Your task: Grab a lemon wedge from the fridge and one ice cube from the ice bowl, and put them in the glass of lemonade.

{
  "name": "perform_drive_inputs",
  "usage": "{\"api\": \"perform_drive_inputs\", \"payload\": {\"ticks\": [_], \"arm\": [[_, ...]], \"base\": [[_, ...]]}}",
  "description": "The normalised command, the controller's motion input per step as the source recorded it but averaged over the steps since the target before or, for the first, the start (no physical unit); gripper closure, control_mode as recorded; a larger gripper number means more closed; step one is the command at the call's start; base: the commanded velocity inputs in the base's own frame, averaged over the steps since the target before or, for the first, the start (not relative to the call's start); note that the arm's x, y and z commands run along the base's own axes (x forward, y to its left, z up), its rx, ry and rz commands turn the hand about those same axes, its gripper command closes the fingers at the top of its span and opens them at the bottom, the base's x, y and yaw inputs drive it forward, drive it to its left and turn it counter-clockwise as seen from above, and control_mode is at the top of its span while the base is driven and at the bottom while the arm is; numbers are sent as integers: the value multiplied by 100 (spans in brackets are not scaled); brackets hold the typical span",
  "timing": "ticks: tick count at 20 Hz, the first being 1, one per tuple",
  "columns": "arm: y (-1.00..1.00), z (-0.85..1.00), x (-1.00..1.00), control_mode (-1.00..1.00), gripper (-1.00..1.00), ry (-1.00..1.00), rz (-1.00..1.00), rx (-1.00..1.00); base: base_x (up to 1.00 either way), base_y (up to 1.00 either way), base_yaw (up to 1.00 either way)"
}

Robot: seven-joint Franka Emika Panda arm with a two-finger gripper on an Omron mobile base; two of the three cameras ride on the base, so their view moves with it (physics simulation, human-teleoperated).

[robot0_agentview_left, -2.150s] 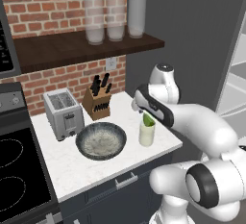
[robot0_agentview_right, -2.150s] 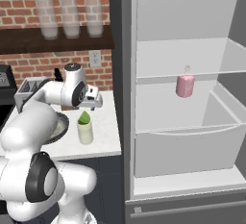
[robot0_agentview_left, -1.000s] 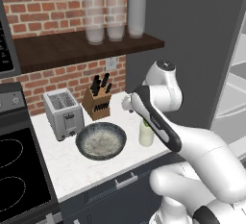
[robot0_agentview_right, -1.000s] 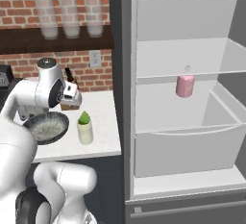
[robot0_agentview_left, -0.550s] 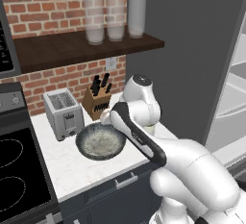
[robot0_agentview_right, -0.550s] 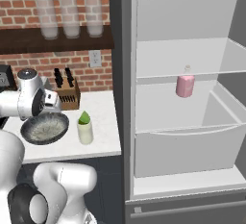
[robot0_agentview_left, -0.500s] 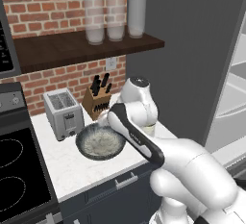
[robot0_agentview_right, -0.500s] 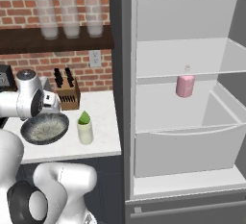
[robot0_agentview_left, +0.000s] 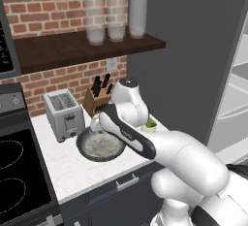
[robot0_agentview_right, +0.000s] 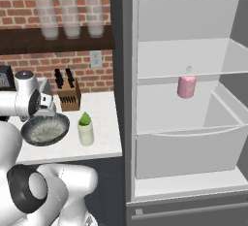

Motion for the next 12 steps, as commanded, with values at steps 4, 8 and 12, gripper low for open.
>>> {"api": "perform_drive_inputs", "payload": {"ticks": [4, 8, 12], "arm": [[4, -2, 4, -100, -100, 5, 0, -3], [0, 0, 7, -100, -100, 8, 0, 0], [0, 0, 0, -100, -100, 6, 0, 0]], "base": [[0, 0, 0], [0, 0, 0], [0, 0, 0]]}}
